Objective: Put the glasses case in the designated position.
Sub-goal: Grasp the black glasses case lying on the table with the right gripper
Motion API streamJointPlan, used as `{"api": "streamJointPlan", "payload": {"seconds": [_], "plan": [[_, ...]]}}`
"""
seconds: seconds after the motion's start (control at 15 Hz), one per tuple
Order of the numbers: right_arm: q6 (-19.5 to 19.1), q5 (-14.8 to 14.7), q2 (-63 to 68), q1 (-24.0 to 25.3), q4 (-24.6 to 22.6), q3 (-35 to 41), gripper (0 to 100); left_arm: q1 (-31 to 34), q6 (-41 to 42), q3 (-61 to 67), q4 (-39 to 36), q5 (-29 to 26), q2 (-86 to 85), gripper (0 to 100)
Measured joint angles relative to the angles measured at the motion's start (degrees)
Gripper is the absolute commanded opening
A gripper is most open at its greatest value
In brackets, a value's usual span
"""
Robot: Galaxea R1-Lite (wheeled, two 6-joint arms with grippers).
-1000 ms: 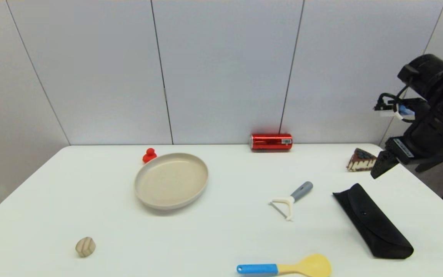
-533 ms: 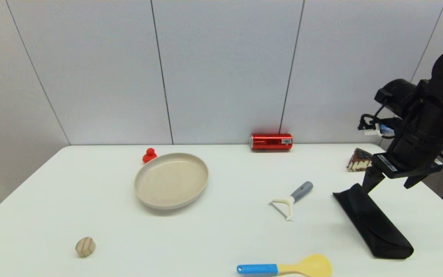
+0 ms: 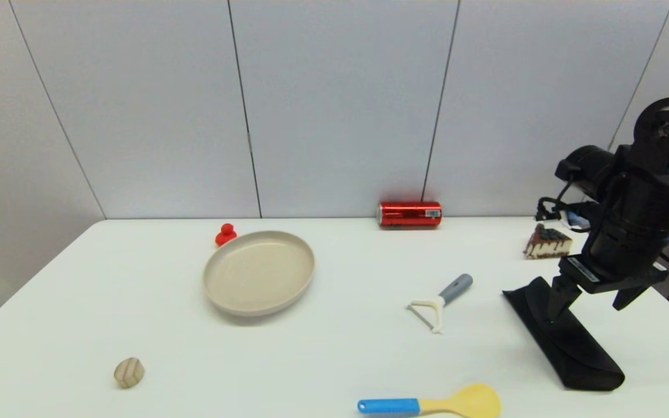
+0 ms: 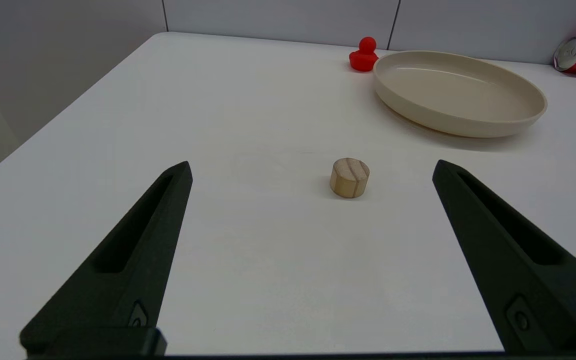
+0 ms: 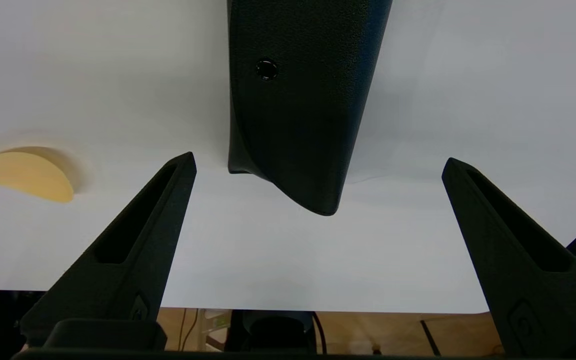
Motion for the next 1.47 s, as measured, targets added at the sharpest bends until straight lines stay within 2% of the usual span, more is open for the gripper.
{"api": "streamJointPlan", "payload": {"seconds": [0.27, 0.53, 1.2, 1.47], "plan": [[0.2, 0.1, 1.5, 0.0, -0.8, 0.5, 100, 0.0, 0.0, 0.0, 0.0, 0.0, 0.0, 100], [0.2, -0.1, 2.9, 0.4, -6.7, 2.6, 100, 0.0, 0.0, 0.0, 0.0, 0.0, 0.0, 100], [0.3, -0.3, 5.2, 1.0, -11.8, 4.1, 100, 0.0, 0.0, 0.0, 0.0, 0.0, 0.0, 100], [0.4, -1.9, 6.2, 1.4, -12.1, 4.7, 100, 0.0, 0.0, 0.0, 0.0, 0.0, 0.0, 100]]}}
